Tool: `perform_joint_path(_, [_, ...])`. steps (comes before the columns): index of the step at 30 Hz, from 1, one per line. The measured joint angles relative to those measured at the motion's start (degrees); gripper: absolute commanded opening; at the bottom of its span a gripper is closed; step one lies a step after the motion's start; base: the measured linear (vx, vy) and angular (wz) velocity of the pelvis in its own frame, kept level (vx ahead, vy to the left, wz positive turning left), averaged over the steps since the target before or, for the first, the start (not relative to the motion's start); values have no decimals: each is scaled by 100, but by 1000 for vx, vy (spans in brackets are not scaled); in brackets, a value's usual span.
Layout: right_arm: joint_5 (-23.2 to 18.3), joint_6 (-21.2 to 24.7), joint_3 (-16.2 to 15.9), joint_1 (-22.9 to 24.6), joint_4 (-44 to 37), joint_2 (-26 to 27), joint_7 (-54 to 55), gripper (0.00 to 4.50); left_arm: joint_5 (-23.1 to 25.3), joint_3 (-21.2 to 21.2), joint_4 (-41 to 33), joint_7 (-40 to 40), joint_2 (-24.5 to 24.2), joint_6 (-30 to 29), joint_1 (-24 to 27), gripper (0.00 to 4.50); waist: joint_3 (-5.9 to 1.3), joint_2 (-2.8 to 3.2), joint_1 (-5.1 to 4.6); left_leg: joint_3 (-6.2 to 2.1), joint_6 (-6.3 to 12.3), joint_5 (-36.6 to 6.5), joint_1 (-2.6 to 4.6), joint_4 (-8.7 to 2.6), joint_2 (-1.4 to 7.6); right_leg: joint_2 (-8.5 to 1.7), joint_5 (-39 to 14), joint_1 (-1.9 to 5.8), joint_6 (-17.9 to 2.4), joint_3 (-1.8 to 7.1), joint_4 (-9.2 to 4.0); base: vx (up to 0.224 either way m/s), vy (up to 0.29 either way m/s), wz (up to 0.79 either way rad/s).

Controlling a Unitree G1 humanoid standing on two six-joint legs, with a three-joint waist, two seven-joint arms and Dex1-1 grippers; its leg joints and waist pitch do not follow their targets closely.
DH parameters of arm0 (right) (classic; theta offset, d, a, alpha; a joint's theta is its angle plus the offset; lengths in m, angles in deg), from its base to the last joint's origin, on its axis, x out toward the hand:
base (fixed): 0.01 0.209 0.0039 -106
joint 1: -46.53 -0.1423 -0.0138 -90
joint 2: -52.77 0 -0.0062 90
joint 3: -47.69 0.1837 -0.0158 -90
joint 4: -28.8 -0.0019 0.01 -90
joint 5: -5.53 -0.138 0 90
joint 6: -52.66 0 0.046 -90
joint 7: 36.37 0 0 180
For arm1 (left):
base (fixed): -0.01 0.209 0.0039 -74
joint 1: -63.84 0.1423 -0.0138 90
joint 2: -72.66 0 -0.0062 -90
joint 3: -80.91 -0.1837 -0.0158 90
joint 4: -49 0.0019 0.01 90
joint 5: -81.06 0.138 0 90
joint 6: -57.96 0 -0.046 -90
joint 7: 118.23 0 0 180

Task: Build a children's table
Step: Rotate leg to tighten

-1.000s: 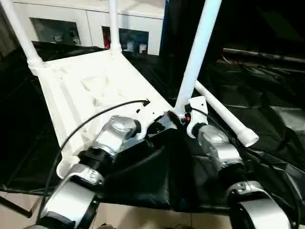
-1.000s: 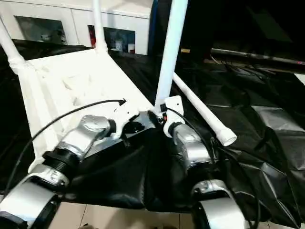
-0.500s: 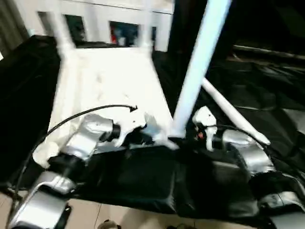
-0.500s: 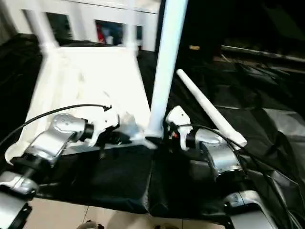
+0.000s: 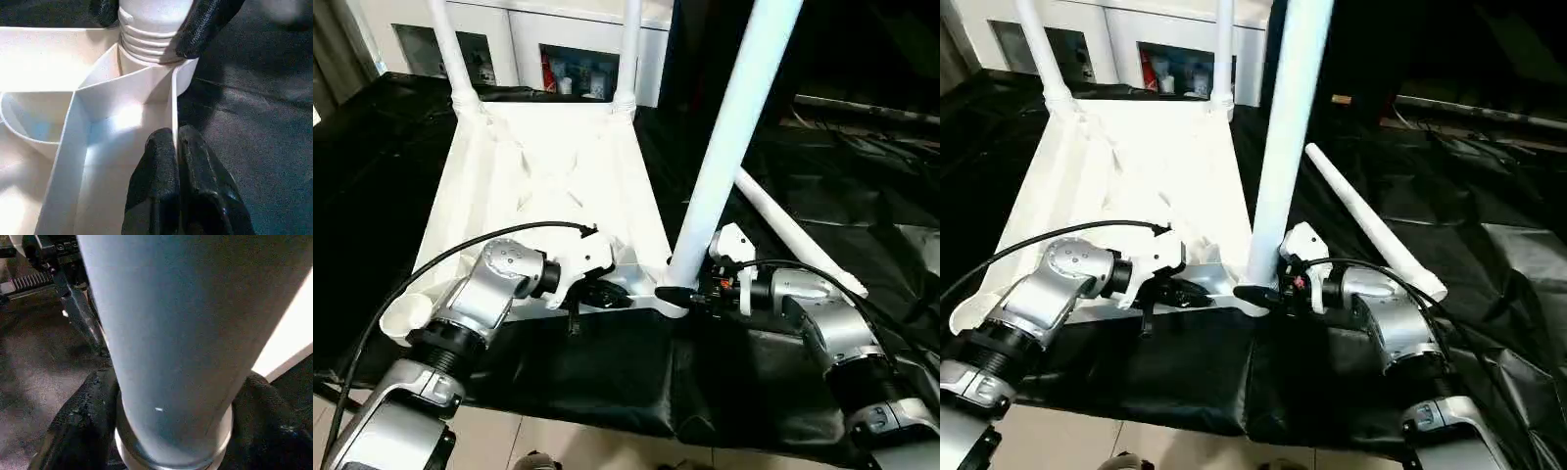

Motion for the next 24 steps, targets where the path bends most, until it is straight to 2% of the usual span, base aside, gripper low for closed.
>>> perform_joint_path(4, [-7,27,36,52,-21,51,199,269,35,-4,18,-152,68,-11,-2,0,0,-1,2,1,-1,0,4,13,0,0,1,8,0,0,6,0,0,0])
perform_joint_path(6, [88,12,190,26,195,271,812,269,153,19,244,-619,285,-44,-109,0,-3,-3,-10,0,-1,1,22,23,0,-1,8,27,1,4,9,0,0,0])
perform_joint_path(8, [196,17,402,-164,572,604,1719,269,285,76,614,-1254,605,-185,-318,0,-3,-5,-46,-1,-3,1,49,25,-3,-2,19,41,0,15,8,0,0,0])
perform_joint_path(12, [272,106,847,-527,1146,1198,3293,268,403,214,1061,-2318,1181,-646,-614,0,-3,-5,-122,-3,-3,2,54,23,-9,-10,4,40,32,12,-4,-45,3,-3])
perform_joint_path(15, [256,164,990,-794,1459,1444,4018,268,419,264,1217,-2786,1433,-799,-717,0,-3,-4,-159,-6,-3,2,54,22,-9,-9,5,40,33,9,-5,0,0,0])
perform_joint_path(19, [464,-36,998,-1037,1843,1604,4465,268,497,288,1279,-3044,1587,-818,-760,0,-12,-13,-177,-9,-4,2,53,20,-8,-9,14,39,33,6,-5,0,0,0])
perform_joint_path(20, [471,-83,1006,-1046,1880,1614,4463,324,509,286,1279,-3042,1588,-805,-759,0,-15,-14,-177,-9,-4,2,53,21,-8,-9,16,40,34,7,-5,0,0,0])
perform_joint_path(24, [552,-189,1001,-1075,1958,1625,4357,353,527,268,1274,-3012,1554,-744,-758,0,-18,-17,-180,-8,-4,2,47,18,-8,-9,27,41,22,7,-4,0,0,0])
